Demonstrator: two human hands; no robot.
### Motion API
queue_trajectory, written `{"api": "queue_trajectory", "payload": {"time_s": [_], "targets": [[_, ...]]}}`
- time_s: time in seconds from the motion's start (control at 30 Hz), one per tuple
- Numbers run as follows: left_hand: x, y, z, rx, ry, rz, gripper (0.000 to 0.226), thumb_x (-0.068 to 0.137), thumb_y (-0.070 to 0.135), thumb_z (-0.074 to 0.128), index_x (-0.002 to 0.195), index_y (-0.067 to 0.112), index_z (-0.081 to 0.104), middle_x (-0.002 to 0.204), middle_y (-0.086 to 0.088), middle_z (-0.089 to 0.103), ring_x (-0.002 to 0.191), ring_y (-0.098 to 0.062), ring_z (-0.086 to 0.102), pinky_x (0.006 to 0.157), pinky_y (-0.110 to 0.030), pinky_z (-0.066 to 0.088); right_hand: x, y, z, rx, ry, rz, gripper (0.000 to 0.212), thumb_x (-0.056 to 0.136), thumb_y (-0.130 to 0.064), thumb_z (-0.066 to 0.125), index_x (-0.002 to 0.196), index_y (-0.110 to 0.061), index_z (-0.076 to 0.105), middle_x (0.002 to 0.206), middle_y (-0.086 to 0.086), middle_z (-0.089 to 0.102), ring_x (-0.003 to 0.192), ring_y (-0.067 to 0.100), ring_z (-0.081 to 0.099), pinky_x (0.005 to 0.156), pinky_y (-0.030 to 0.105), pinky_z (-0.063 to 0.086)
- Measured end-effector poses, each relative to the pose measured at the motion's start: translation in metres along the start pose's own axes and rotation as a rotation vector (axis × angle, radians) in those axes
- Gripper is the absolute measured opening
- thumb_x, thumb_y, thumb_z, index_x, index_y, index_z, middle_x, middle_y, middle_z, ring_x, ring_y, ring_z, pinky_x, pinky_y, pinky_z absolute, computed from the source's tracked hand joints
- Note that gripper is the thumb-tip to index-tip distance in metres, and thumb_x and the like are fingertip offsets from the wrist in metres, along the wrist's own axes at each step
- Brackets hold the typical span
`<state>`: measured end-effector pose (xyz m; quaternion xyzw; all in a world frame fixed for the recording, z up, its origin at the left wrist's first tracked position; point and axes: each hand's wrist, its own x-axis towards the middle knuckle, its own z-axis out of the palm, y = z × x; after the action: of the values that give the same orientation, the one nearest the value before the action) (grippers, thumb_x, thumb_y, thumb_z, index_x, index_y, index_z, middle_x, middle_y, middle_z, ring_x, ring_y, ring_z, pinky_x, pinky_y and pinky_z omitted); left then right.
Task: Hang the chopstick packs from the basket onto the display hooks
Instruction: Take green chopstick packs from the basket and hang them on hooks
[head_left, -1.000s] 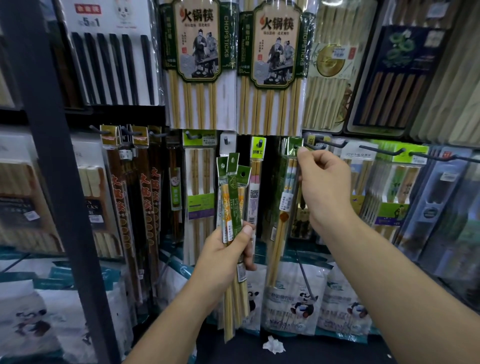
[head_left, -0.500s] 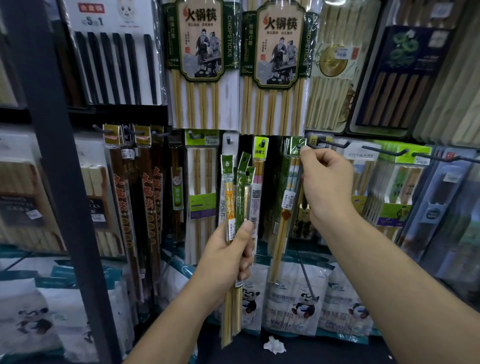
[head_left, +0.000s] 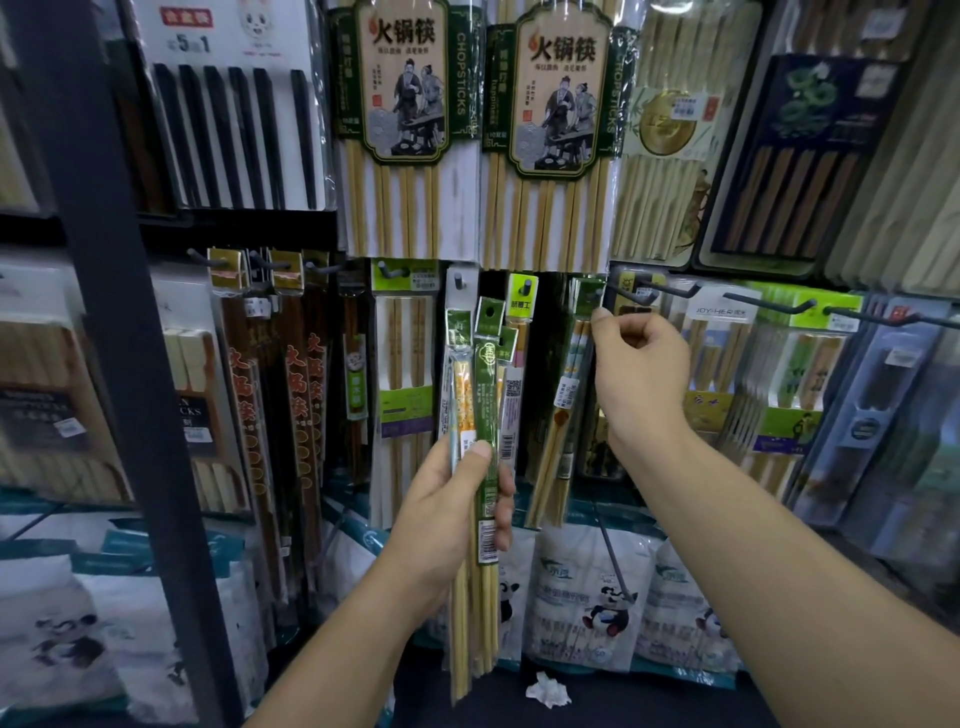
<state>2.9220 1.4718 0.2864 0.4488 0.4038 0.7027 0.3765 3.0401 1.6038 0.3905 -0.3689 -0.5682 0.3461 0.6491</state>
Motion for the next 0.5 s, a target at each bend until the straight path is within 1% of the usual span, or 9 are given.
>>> {"api": "queue_trajectory", "payload": {"time_s": [0.03,0.07,0.13,0.17,0.23,0.27,0.33,0.4,0.5], "targets": [[0.000,0.001,0.000,0.011,0.000,0.015,0.019,0.106,0.033,0.051,0.096,0.020,0.062,0.083,-0.004,0.067,0.062,-0.017,0.059,0.053,-0.030,0.052,-0.005,0.000,-0.001,0.007,0.005,0.008,0.024,0.097,-0.032,0.065,0.080,-0.017,0.062,0.066,-0.009,0.053,0.059,0.003,0.051,0.064,0.017,0.043],[0.000,0.001,0.000,0.013,0.002,0.022,0.021,0.103,0.036,0.054,0.101,0.017,0.060,0.083,-0.004,0.068,0.063,-0.017,0.061,0.054,-0.030,0.053,-0.011,-0.001,-0.002,0.022,-0.008,0.019,0.025,0.097,-0.031,0.065,0.078,-0.015,0.062,0.064,-0.009,0.053,0.058,0.002,0.052,0.061,0.013,0.044],[0.000,0.000,0.001,0.005,0.003,0.024,0.030,0.096,0.041,0.058,0.107,0.013,0.058,0.084,-0.005,0.069,0.064,-0.018,0.063,0.055,-0.031,0.054,-0.027,-0.004,-0.004,0.048,-0.118,0.040,0.029,0.098,-0.031,0.065,0.078,-0.009,0.066,0.058,-0.008,0.055,0.054,-0.001,0.052,0.053,0.006,0.044],[0.000,-0.001,0.001,-0.007,0.000,0.025,0.030,0.096,0.042,0.060,0.109,0.014,0.059,0.085,-0.006,0.069,0.065,-0.019,0.063,0.055,-0.031,0.055,-0.035,-0.006,-0.004,0.043,-0.203,0.039,0.029,0.097,-0.033,0.065,0.079,-0.010,0.069,0.059,-0.006,0.059,0.055,-0.001,0.052,0.053,0.006,0.044],[0.000,-0.001,0.002,-0.021,-0.018,0.029,0.026,0.098,0.042,0.062,0.110,0.019,0.062,0.085,-0.007,0.069,0.066,-0.021,0.064,0.055,-0.032,0.055,-0.049,-0.010,-0.003,0.014,-0.347,0.013,0.024,0.096,-0.036,0.067,0.079,-0.020,0.072,0.072,0.002,0.068,0.060,0.000,0.056,0.060,0.011,0.049],[0.000,-0.001,0.003,-0.023,-0.029,0.030,0.022,0.098,0.041,0.063,0.110,0.022,0.063,0.085,-0.007,0.069,0.066,-0.021,0.064,0.054,-0.032,0.055,-0.052,-0.012,-0.002,0.009,-0.381,-0.004,0.021,0.095,-0.036,0.069,0.079,-0.023,0.072,0.076,0.003,0.069,0.064,0.002,0.057,0.063,0.016,0.051],[0.000,-0.002,0.003,-0.028,-0.046,0.034,0.016,0.095,0.038,0.063,0.106,0.026,0.065,0.083,-0.007,0.069,0.065,-0.022,0.064,0.053,-0.032,0.054,-0.055,-0.015,0.000,0.031,-0.385,-0.010,0.017,0.094,-0.033,0.071,0.079,-0.024,0.072,0.068,-0.003,0.066,0.065,0.005,0.058,0.064,0.020,0.050],[0.000,-0.001,0.003,-0.034,-0.063,0.041,0.011,0.094,0.036,0.064,0.103,0.029,0.066,0.081,-0.008,0.069,0.064,-0.022,0.065,0.051,-0.032,0.053,-0.053,-0.017,0.000,0.084,-0.372,0.029,0.015,0.094,-0.030,0.071,0.082,-0.022,0.071,0.061,-0.011,0.062,0.060,0.003,0.058,0.056,0.017,0.047],[-0.001,0.001,0.004,-0.043,-0.088,0.044,0.010,0.093,0.035,0.065,0.102,0.030,0.066,0.083,-0.010,0.071,0.067,-0.025,0.068,0.052,-0.033,0.055,-0.051,-0.016,-0.002,0.143,-0.367,0.069,0.012,0.093,-0.028,0.073,0.085,-0.018,0.071,0.061,-0.011,0.061,0.056,0.002,0.056,0.051,0.013,0.044]]}}
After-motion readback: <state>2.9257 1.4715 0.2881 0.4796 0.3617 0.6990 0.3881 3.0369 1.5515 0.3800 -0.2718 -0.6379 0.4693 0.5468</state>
